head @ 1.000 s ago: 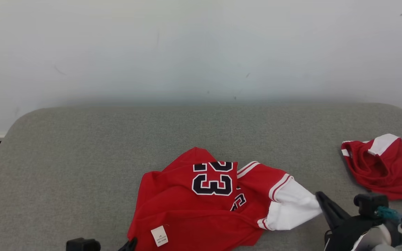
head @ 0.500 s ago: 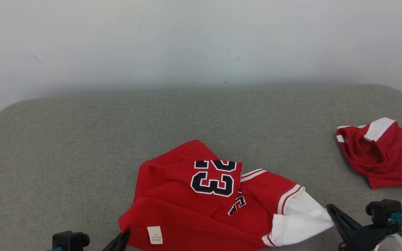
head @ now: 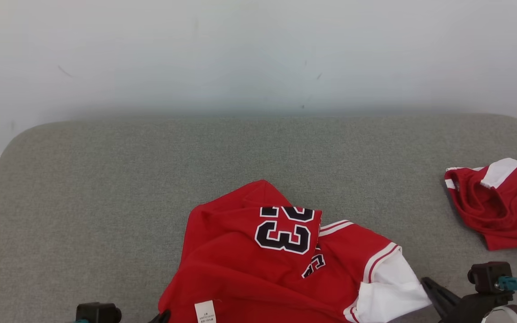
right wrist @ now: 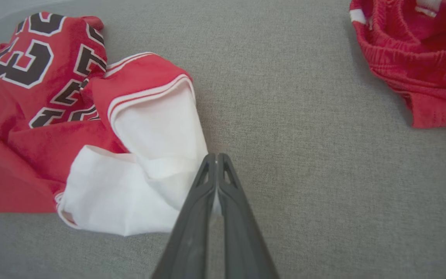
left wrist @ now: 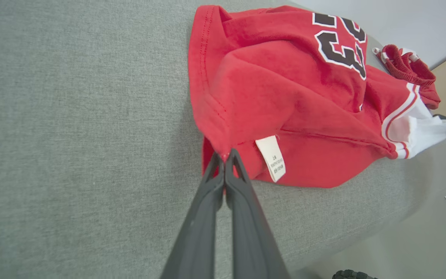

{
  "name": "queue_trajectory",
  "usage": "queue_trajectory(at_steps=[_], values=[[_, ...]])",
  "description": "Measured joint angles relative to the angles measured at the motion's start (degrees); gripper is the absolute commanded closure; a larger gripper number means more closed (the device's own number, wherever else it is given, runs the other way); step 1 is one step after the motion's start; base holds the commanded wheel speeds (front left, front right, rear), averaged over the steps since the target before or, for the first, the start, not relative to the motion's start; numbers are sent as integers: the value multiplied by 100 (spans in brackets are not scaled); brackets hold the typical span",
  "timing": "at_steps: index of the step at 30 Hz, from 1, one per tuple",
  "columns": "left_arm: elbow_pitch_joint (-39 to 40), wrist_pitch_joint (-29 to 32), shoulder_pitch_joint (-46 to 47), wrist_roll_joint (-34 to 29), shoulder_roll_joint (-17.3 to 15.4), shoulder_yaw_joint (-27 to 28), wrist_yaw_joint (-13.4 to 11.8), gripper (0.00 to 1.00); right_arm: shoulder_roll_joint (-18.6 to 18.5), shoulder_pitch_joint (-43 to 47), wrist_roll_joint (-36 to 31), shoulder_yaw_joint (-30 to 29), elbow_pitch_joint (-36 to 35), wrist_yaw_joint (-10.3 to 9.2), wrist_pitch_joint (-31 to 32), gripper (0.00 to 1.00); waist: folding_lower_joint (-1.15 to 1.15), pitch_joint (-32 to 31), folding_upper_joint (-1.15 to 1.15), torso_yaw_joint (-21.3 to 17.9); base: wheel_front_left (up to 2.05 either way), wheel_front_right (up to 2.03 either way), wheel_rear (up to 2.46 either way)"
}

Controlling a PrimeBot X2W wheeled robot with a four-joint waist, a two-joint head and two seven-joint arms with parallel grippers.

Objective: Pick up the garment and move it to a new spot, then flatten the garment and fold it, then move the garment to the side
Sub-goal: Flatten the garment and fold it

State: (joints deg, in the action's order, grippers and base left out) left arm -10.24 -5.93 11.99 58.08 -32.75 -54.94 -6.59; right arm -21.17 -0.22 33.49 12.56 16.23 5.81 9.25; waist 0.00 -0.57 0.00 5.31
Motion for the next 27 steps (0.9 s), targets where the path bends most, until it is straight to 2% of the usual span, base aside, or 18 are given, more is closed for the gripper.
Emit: queue_trajectory(at_steps=[5, 9, 13, 17, 18, 21, 24, 26, 27], values=[[159, 258, 66, 34, -14, -36, 63, 100, 22, -109, 69, 221, -169, 9, 410, 100, 0, 15, 0, 7, 0, 0, 0], [294, 714, 625, 241, 30, -101, 531, 100, 118, -650, 96, 606, -231, 37, 1013, 100, 0, 134, 0, -23, 0, 0, 0], [191, 1451, 1622, 848, 36, 143, 1143, 100, 256, -1878, 190, 839, -120, 75, 1782, 100, 0, 344, 0, -76, 0, 0, 0], [-417, 2065, 3211, 1103, 103, 678, 1236, 100, 549, -3757, 190, 891, 371, 66, 2471, 100, 1, 617, 1, -147, 0, 0, 0], [-417, 2065, 3211, 1103, 103, 678, 1236, 100, 549, -3757, 190, 891, 371, 66, 2471, 100, 1, 617, 1, -147, 0, 0, 0], [-1029, 2102, 4737, 1084, 490, 1287, 1191, 100, 815, -5203, -91, 514, 561, -107, 2524, 100, 2, 843, 1, -197, 0, 0, 0], [-1401, 1590, 5977, 770, 876, 1871, 1102, 100, 927, -6269, -557, 102, 633, -245, 1996, 100, 1, 1080, 1, -225, 0, 0, 0], [-1451, 1250, 6487, 723, 933, 2130, 1147, 100, 944, -7024, -633, 12, 802, -385, 1574, 100, 1, 1244, 1, -228, 0, 0, 0], [-1412, 1061, 6589, 647, 907, 2183, 1170, 100, 901, -7331, -657, 27, 790, -366, 1378, 100, 2, 1326, 1, -225, 0, 0, 0]])
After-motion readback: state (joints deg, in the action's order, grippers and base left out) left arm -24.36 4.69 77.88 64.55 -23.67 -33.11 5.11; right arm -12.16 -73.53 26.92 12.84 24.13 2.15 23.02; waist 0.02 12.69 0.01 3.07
